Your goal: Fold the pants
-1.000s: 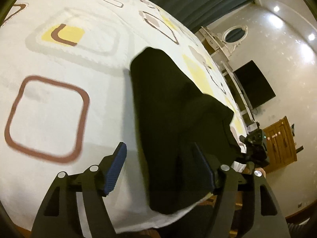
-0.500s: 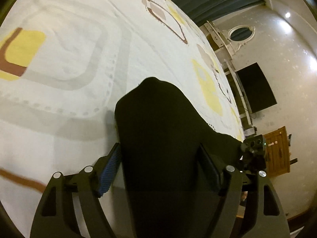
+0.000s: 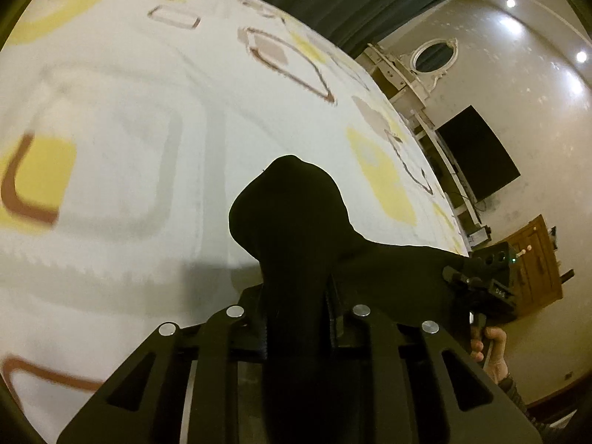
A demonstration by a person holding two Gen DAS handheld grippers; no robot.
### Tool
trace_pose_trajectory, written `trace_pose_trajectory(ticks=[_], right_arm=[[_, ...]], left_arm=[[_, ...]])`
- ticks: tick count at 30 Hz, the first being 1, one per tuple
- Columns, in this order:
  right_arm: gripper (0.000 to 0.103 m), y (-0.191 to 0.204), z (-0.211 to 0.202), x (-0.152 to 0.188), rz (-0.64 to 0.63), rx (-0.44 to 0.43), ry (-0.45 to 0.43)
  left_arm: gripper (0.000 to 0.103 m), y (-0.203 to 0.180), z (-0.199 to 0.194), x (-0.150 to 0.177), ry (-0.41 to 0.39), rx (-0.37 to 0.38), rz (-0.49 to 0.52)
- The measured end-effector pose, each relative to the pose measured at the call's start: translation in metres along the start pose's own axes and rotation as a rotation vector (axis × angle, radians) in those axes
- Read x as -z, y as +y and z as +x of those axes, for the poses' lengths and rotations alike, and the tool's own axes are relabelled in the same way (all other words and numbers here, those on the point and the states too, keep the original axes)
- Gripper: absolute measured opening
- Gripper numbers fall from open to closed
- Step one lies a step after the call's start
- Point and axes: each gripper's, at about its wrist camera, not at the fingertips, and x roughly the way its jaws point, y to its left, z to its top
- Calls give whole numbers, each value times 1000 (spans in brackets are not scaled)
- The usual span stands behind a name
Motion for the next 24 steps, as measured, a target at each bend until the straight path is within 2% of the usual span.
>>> trace_pose_trajectory(ticks=[7,11,16,24], right_arm=[[32,1,31,-51,-25,-10,-29],[32,-4,57,-81,-14,-12,-24],[32,-29,85,-97,57,13,11],[33,-55,90,-92,118,-48,8]], left_arm=[[22,-1,15,-51,-39,-126,45],[23,21,36,-76,-18,-169,-12],[24,48,58,-81,31,-175,-105],[26,55,58,-74,10,-142,-119]])
